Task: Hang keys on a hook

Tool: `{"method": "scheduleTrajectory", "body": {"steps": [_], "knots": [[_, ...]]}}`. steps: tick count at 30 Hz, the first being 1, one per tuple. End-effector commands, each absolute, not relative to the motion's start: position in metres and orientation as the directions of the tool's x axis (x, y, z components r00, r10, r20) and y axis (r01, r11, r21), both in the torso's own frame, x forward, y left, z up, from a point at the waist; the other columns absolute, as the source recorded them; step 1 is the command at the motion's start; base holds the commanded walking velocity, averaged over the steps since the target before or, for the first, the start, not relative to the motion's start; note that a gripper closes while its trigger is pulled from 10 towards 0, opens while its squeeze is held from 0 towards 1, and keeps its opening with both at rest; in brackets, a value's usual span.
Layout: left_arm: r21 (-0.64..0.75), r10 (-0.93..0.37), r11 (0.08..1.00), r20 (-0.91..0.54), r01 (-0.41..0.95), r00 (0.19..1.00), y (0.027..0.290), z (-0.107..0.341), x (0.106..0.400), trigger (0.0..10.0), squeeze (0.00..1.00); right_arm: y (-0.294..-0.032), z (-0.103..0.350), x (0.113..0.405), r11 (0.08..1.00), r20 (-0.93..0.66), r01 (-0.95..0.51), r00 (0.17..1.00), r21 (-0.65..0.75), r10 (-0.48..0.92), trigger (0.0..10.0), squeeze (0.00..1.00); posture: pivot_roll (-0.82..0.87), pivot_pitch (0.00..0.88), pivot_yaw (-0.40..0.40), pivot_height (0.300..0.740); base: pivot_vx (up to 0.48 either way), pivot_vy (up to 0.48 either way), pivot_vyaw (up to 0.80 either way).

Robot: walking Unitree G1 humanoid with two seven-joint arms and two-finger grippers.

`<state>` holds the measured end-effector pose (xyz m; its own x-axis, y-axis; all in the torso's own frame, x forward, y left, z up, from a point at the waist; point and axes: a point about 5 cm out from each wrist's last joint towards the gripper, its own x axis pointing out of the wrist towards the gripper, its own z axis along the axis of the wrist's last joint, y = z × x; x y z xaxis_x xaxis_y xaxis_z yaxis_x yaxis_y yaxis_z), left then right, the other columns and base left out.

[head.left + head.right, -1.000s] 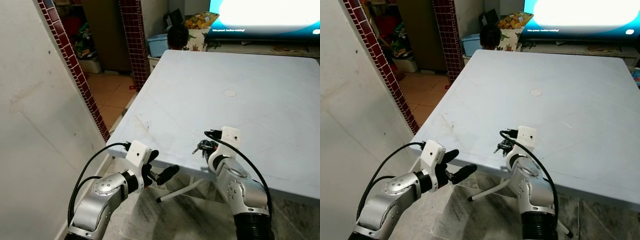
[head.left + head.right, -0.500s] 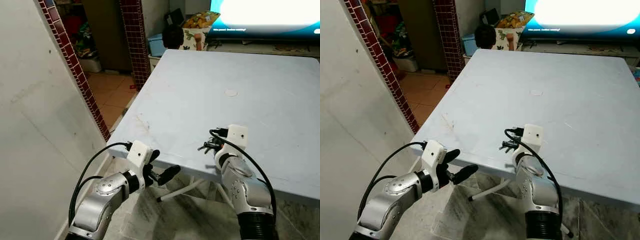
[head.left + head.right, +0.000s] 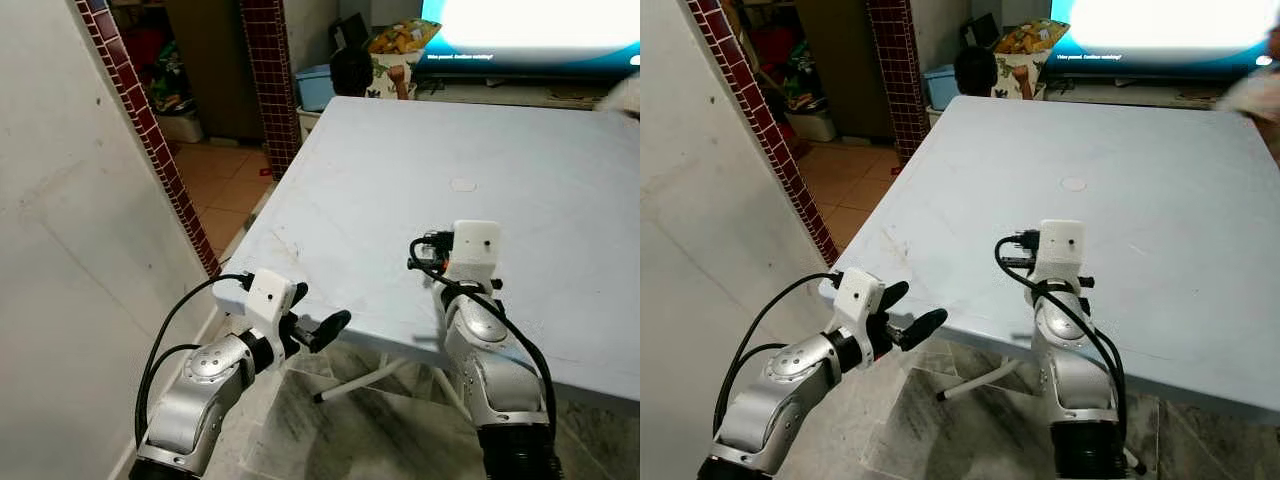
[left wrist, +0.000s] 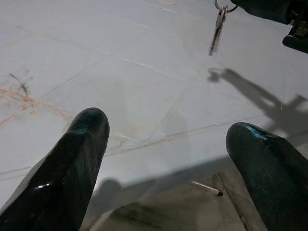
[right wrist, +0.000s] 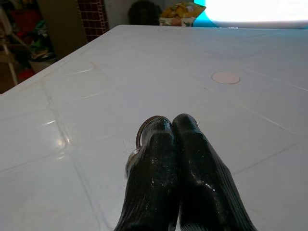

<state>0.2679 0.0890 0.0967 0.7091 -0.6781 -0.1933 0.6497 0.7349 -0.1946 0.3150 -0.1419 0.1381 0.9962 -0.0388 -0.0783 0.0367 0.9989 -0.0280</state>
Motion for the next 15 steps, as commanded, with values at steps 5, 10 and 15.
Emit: {"method": "scheduleTrajectory", "body": {"steps": [5, 10, 15], "knots": [[-0.173, -0.653, 0.757, -0.198, 0.630, 0.731, 0.094, 0.097, 0.272, 10.0, 0.00, -0.137, 0.148, 0.316, 0.999, -0.026, 0.020, 0.999, -0.033, -0.021, 0.0, 0.00, -0.07, 0.000, 0.110, 0.740, 0.000, 0.000, 0.00], [-0.112, -0.554, 0.832, -0.200, 0.543, 0.808, 0.099, 0.096, 0.279, 10.0, 0.00, -0.129, 0.151, 0.313, 0.999, -0.014, -0.041, 0.999, -0.024, 0.041, 6.9, 0.00, -0.07, 0.000, 0.112, 0.740, 0.000, 0.000, 0.00], [-0.104, -0.511, 0.859, -0.184, 0.501, 0.839, 0.102, 0.096, 0.279, 10.0, 0.00, -0.121, 0.150, 0.308, 0.995, -0.003, -0.097, 0.995, -0.021, 0.097, 10.0, 0.00, -0.07, 0.000, 0.109, 0.740, 0.000, 0.000, 0.00]]}}
